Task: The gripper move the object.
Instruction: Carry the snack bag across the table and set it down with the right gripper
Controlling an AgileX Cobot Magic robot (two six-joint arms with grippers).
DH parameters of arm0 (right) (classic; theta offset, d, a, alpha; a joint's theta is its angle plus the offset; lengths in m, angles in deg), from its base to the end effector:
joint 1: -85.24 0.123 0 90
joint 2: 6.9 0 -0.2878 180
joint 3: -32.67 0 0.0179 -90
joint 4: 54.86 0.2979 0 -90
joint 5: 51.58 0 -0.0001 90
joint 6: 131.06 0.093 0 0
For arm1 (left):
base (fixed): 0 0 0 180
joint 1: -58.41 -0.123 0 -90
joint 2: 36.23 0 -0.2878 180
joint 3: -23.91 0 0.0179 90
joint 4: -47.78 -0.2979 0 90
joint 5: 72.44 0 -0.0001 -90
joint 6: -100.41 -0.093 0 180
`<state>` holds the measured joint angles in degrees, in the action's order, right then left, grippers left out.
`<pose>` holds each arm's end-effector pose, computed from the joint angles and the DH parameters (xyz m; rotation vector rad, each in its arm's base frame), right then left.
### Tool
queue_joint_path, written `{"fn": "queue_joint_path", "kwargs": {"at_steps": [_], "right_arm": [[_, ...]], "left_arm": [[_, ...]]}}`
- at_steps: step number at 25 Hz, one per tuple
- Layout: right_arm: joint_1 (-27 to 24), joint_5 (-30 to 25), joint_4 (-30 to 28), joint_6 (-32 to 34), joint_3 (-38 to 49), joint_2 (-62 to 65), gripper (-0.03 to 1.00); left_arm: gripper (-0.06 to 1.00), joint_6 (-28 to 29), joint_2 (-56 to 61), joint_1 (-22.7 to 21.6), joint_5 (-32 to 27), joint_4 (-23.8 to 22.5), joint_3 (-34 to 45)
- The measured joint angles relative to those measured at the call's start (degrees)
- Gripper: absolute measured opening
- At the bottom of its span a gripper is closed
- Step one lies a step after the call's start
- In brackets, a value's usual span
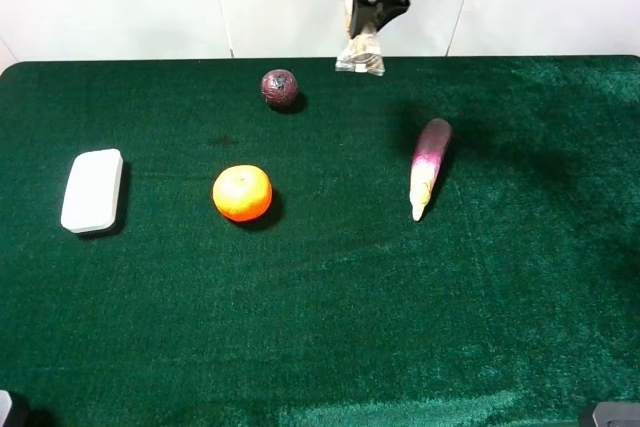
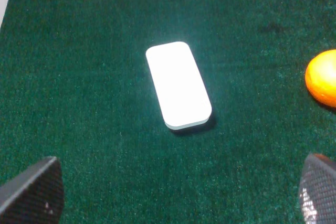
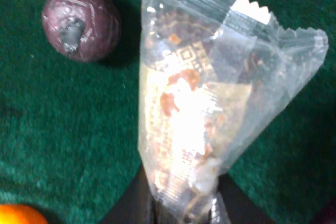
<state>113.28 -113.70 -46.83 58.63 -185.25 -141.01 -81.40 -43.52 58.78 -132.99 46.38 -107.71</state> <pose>0.4648 0.2606 0.2297 -0.3893 2.7789 0.3552 0.0338 0.0018 0.3011 0.0373 2.0281 0.0450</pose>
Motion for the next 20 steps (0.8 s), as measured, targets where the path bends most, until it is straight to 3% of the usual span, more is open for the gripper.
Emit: {"fn": "queue_joint_path", "kwargs": {"at_steps": [20], "right_arm": [[2.42,13.47,0.34,-0.63,-1.16,-9.25,0.10]], "left_arm": [[0.90,0.00,0.00,0.00,0.00,0.00,0.00]]}}
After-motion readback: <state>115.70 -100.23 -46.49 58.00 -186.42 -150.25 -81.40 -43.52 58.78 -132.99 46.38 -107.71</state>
